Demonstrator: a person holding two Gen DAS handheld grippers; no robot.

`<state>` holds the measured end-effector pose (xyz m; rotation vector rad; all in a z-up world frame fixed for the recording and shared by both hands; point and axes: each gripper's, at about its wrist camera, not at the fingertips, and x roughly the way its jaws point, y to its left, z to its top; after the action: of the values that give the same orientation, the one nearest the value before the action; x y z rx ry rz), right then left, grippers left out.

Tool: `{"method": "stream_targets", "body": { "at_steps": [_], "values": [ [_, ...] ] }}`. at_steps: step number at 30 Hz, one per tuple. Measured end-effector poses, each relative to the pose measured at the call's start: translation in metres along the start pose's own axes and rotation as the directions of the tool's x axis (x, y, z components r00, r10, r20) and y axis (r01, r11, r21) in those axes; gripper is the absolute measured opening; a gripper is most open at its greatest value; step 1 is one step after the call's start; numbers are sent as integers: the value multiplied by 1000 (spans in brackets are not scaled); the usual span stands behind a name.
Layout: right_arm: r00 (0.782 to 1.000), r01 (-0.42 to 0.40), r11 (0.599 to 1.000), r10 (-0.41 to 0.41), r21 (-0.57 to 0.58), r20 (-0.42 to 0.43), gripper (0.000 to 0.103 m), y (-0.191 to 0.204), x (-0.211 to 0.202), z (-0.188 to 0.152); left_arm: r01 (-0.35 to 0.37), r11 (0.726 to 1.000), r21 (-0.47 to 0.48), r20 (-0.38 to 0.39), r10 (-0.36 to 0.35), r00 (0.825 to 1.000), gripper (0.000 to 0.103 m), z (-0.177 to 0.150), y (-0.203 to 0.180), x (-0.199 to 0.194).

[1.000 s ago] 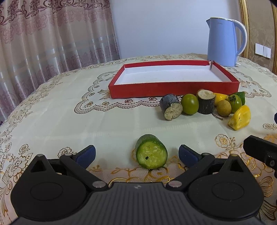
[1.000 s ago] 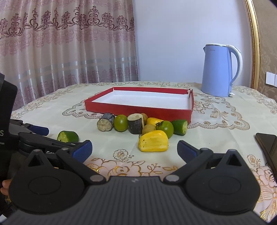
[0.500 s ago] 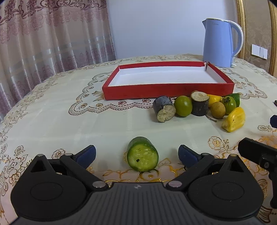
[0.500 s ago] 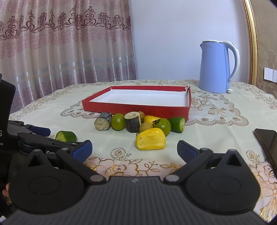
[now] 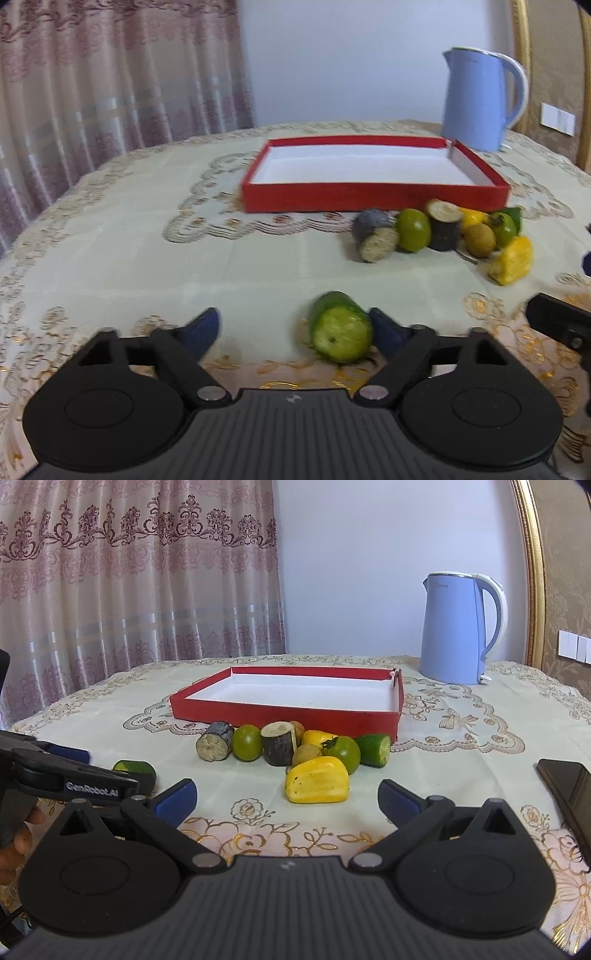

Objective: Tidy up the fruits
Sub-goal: 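Close the left gripper on the cucumber chunk and lift it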

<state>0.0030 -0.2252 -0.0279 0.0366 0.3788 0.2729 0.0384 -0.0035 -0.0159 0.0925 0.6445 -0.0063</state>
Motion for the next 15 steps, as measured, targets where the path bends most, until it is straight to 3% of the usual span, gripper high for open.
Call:
{"method": "stream_targets", "body": {
  "at_steps": [2, 4, 5, 7, 15],
  "values": [
    [1000, 2, 1000, -2, 1, 2, 103, 0, 0, 0, 25, 1000, 4, -22, -25, 999, 57, -1, -4, 3],
    [1000, 3, 1000, -3, 5, 5, 103, -2, 0, -1, 31, 1000, 0, -21, -31, 999, 53, -1, -7, 3],
    [1000, 3, 1000, -3, 7, 7, 103, -2, 0, -1, 41, 999, 3, -21, -41, 999, 43, -1, -7, 2],
    [1000, 2, 1000, -2, 9, 8, 103, -3, 1, -2, 67, 998, -7, -23, -67, 997, 34, 0, -7, 1],
    [1000, -6, 1000, 6, -15, 20, 103, -1, 0, -2, 62, 998, -12, -18, -62, 998, 33, 2, -8, 2]
  ]
}}
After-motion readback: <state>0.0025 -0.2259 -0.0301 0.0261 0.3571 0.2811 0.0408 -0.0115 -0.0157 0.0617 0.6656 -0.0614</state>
